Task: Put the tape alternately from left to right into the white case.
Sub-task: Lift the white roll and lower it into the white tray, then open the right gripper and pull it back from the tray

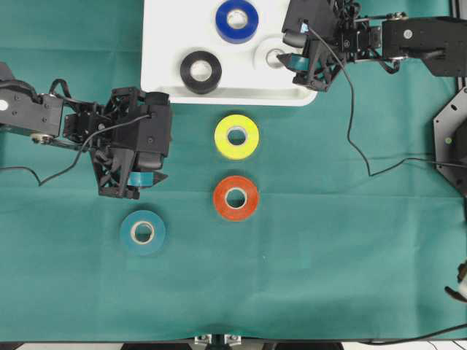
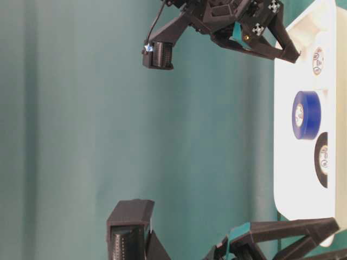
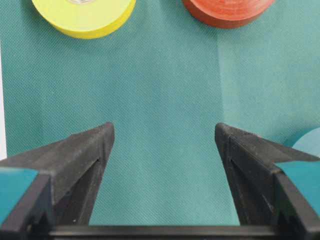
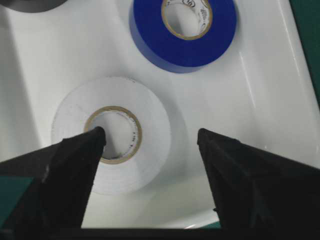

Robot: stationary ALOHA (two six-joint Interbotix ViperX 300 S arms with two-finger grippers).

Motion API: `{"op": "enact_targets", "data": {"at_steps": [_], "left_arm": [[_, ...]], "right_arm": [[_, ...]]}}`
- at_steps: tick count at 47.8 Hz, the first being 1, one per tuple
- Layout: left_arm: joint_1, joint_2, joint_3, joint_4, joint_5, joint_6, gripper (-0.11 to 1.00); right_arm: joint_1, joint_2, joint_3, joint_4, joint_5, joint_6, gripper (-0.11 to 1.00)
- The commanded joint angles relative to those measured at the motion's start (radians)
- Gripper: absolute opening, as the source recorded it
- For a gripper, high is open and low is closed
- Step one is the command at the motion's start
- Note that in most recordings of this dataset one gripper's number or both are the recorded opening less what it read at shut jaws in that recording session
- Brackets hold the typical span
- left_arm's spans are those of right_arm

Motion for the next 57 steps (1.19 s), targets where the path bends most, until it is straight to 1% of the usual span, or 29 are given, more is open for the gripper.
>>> {"op": "enact_targets", "data": {"at_steps": [1, 15, 33, 50, 57], "left_arm": [[-0.005, -0.011, 0.003, -0.002, -0.006, 0.0, 0.34], [-0.003, -0.009, 0.005, -0.003, -0.006, 0.0, 0.34], [-0.003, -0.011, 0.003, -0.002, -0.006, 0.0, 0.34], [-0.005, -0.009, 0.003, -0.003, -0.006, 0.0, 0.34], [-0.005, -0.011, 0.003, -0.002, -0.006, 0.0, 0.34]], "right_arm": [[0.021, -0.031, -0.005, 0.002, -0.003, 0.003, 0.81], [0.123, -0.106, 0.038, 0.003, -0.008, 0.005, 0.81], [0.273, -0.183, 0.1, 0.003, -0.009, 0.006, 0.81], [0.362, -0.187, 0.123, 0.005, -0.009, 0.005, 0.81], [0.379, -0.187, 0.124, 0.003, -0.011, 0.005, 0.81]]}}
